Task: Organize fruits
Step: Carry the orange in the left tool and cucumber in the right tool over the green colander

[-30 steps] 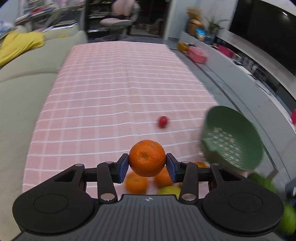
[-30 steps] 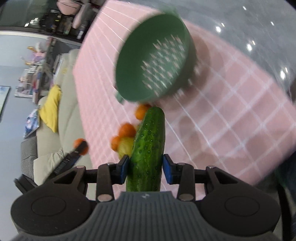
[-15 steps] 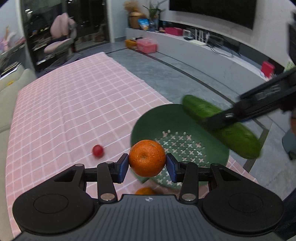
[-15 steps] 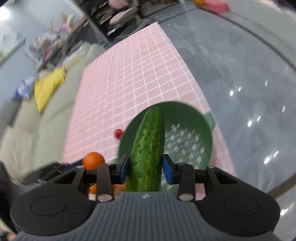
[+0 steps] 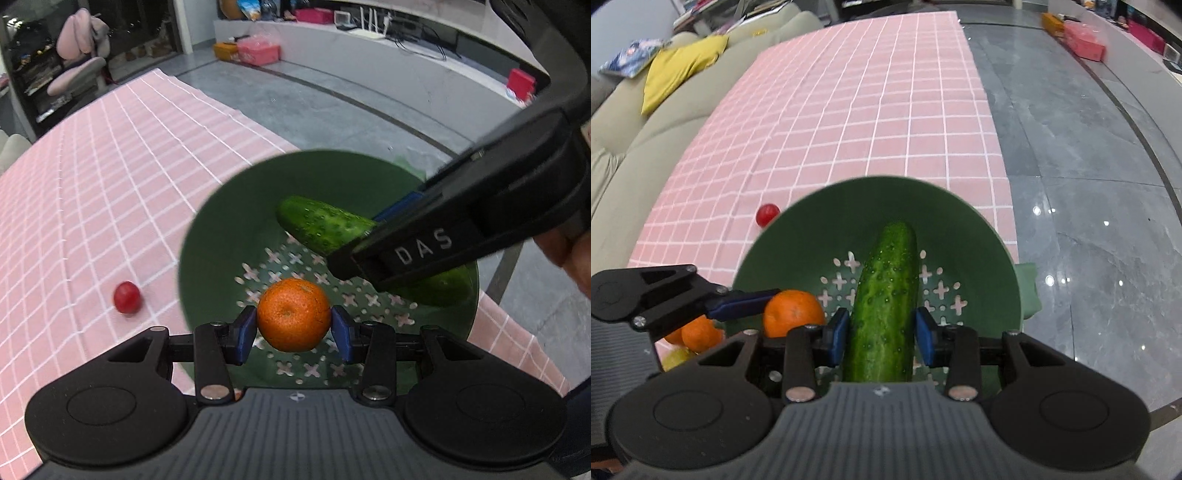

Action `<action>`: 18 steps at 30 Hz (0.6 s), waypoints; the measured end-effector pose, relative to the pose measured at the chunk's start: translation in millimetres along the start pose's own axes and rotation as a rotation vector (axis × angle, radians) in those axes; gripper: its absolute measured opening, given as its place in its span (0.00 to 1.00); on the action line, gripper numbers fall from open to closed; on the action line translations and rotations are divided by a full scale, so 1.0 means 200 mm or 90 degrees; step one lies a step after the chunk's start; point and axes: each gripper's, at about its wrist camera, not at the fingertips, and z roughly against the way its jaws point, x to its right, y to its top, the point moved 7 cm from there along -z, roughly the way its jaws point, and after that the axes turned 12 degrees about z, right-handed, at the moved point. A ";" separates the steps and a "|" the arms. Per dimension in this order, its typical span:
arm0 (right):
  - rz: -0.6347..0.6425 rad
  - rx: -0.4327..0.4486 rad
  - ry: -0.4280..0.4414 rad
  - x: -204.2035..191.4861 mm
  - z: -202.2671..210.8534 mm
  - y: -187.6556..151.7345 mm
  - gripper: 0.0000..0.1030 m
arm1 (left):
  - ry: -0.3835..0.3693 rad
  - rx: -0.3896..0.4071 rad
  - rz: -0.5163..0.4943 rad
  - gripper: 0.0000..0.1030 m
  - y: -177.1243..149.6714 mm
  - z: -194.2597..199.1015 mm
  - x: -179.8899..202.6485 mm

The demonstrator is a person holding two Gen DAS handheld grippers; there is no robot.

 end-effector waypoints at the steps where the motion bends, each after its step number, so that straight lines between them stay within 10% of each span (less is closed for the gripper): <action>1: 0.001 -0.003 0.003 0.00 0.00 -0.01 0.35 | -0.004 -0.006 -0.002 0.48 0.00 -0.02 0.01; 18: 0.023 -0.033 0.002 0.03 -0.08 -0.03 0.35 | -0.010 -0.049 -0.006 0.52 -0.03 -0.12 0.08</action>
